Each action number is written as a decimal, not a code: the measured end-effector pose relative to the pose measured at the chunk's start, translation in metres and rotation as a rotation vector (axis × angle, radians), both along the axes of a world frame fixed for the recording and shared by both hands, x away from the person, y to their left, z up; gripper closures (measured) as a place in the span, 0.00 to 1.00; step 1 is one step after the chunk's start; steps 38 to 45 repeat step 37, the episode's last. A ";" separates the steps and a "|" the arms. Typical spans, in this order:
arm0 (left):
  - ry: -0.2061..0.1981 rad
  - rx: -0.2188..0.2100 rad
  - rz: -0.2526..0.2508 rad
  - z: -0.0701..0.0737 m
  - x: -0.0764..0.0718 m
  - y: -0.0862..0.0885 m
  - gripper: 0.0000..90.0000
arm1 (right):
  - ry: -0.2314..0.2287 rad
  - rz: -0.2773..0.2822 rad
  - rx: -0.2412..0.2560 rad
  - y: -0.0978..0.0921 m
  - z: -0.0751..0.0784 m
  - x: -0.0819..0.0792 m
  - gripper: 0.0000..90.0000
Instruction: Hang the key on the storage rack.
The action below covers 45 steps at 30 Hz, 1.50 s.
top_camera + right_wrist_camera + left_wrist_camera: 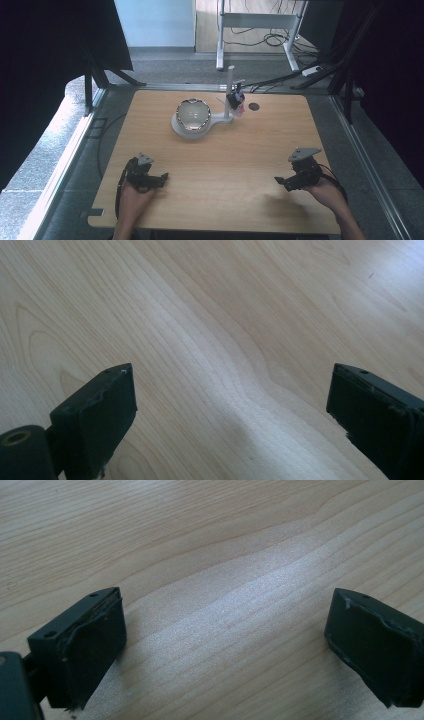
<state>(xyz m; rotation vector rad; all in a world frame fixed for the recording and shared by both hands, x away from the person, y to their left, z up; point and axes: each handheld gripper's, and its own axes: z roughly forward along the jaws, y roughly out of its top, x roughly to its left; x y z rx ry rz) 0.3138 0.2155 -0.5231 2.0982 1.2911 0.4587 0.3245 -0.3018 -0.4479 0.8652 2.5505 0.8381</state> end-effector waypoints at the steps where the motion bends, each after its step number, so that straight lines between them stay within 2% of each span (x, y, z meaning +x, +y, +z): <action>1: 0.000 0.000 0.000 0.000 0.000 0.000 0.04 | -0.002 0.000 -0.003 0.001 -0.003 -0.001 0.06; 5: 0.000 0.000 0.000 0.000 0.000 0.000 0.04 | -0.004 -0.007 0.022 0.003 -0.015 -0.004 0.06; 16: 0.000 0.000 0.000 0.000 0.000 0.000 0.04 | -0.014 -0.024 0.052 0.011 -0.051 -0.014 0.06; 22: 0.000 0.000 0.000 0.000 0.000 0.000 0.04 | 0.005 -0.021 0.093 0.018 -0.067 -0.016 0.04; 26: 0.000 0.000 0.000 0.000 0.000 0.000 0.04 | 0.017 -0.030 0.145 0.020 -0.072 -0.015 0.01; 37: 0.000 0.004 -0.001 0.000 -0.001 0.000 0.04 | 0.018 -0.058 0.144 0.024 -0.073 -0.015 0.00; 45: 0.000 0.004 -0.001 0.000 -0.001 0.000 0.04 | 0.018 -0.058 0.144 0.024 -0.073 -0.015 0.00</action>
